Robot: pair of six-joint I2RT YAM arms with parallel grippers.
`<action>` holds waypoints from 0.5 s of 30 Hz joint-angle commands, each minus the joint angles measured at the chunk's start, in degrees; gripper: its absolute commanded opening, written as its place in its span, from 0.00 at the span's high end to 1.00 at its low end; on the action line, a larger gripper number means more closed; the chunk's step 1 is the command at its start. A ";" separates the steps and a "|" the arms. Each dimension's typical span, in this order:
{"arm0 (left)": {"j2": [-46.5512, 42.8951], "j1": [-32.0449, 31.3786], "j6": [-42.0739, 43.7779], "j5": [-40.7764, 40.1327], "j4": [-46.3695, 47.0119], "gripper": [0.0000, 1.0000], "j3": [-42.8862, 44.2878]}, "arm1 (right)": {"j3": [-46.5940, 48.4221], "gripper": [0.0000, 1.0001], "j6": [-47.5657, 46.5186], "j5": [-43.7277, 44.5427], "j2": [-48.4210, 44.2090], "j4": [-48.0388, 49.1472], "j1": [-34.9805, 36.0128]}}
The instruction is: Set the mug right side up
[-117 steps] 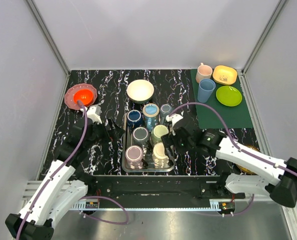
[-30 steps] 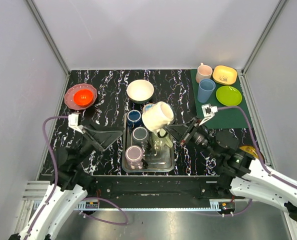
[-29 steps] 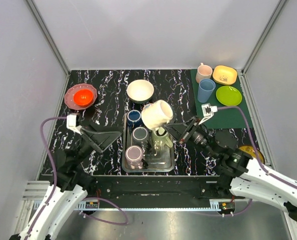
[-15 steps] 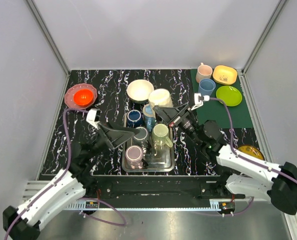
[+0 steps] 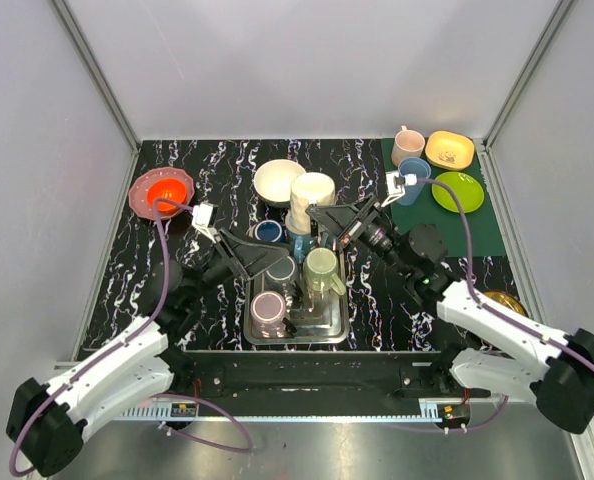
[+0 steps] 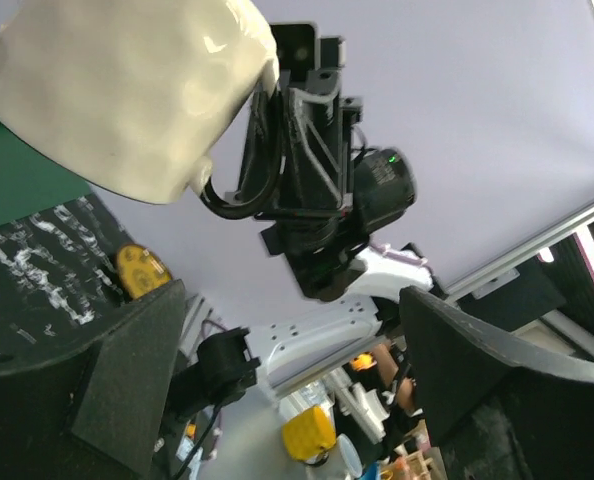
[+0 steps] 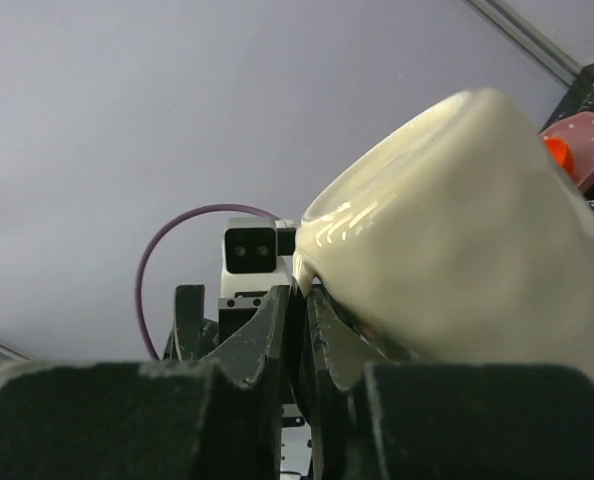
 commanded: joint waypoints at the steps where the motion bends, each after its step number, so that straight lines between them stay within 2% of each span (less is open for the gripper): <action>1: -6.47 -0.14 11.63 -2.19 -13.89 0.10 6.87 | 10.31 1.00 -13.68 -6.04 -8.58 -17.18 -0.13; 2: -7.87 -0.14 13.76 -3.43 -21.25 0.09 8.27 | 10.67 1.00 -17.36 -6.31 -9.73 -22.96 -0.13; 5: -14.28 -0.14 16.94 -7.39 -27.54 0.06 7.68 | 9.63 1.00 -21.86 -6.48 -13.95 -32.39 -0.22; 15: -14.39 -0.14 19.41 -7.84 -36.08 0.07 8.20 | 1.54 1.00 -24.34 -6.22 -22.22 -39.01 -0.22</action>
